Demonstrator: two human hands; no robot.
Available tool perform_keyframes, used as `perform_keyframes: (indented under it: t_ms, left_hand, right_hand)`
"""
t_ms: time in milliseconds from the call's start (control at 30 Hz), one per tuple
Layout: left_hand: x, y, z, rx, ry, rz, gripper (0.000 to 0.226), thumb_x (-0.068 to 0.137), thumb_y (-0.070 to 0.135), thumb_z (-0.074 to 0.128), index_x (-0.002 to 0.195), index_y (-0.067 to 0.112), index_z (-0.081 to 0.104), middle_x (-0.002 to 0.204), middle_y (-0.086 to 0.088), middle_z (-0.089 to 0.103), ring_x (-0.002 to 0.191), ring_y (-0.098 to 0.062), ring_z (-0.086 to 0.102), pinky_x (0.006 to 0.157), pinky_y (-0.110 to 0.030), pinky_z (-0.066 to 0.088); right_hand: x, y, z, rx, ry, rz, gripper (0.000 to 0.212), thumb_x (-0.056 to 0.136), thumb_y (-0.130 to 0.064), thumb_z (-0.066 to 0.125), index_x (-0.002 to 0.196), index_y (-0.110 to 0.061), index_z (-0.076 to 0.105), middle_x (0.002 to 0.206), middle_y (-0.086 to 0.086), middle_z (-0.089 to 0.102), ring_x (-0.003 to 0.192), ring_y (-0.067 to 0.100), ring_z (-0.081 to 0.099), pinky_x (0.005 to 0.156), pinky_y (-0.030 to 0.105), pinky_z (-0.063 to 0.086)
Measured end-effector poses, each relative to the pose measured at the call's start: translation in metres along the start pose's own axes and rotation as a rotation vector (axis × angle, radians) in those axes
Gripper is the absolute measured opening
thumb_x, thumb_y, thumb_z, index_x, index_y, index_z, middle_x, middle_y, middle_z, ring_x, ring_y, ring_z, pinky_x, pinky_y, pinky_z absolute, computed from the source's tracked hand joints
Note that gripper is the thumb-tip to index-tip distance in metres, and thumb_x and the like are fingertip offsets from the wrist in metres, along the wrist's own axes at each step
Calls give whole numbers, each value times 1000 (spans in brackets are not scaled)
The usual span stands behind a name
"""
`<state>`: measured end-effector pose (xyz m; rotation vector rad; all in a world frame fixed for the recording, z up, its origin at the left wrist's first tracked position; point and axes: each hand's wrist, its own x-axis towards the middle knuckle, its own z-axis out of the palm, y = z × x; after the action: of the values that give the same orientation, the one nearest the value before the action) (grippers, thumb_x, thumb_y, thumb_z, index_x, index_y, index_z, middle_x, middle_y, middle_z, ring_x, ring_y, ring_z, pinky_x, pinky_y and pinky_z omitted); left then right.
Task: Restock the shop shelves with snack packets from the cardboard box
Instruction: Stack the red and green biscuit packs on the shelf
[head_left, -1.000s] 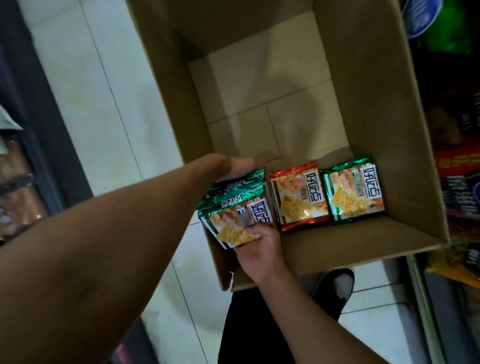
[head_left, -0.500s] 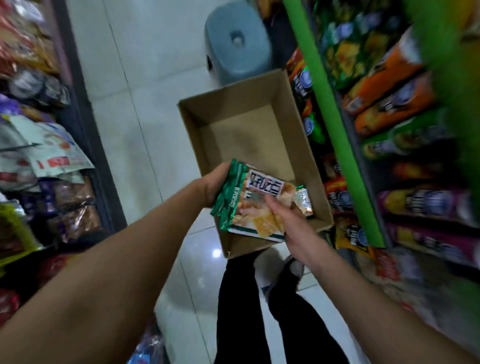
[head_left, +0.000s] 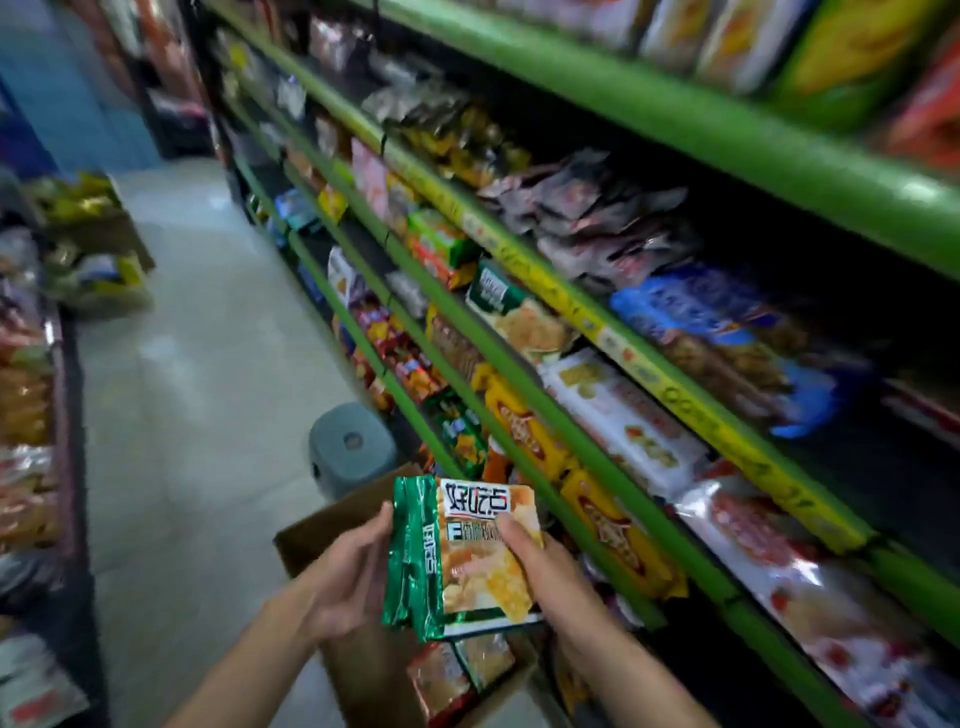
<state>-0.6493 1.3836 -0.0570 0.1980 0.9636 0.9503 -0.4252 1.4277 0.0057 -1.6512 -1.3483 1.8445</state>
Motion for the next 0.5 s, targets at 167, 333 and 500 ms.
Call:
perform_keyframes:
  t_ms: [167,333,500]
  left_hand:
    - [-37,24,100,137,52,101,62,81,34,61,132,-1,60,129,-27,64,112,-41,65,110,-57,40]
    - [-74,30,204,225,-39,230,49,88,38,54,118,3,70,111,-22,74,98,-34,73,86,-49,60]
    - [-102,15,273,274,-216,251,45,94,41,49,104,8,79,114,-19,74,101,-34,73,74,-43,62]
  right_hand:
    - [-84,-48,-47,3,89,-109,40,83,-75,55,104,-42,65,101,-26,70,91,-5,67,80,16,52]
    - [-157,-65,-92,74,209,-205,109,62,-91,49,143,-19,51,140,4,59,129,25,54,114,45,36]
    - [-219,-69,-137,161,295,-245,77,69,-78,59,118,-20,72,114,-1,75,111,21,67,109,43,44]
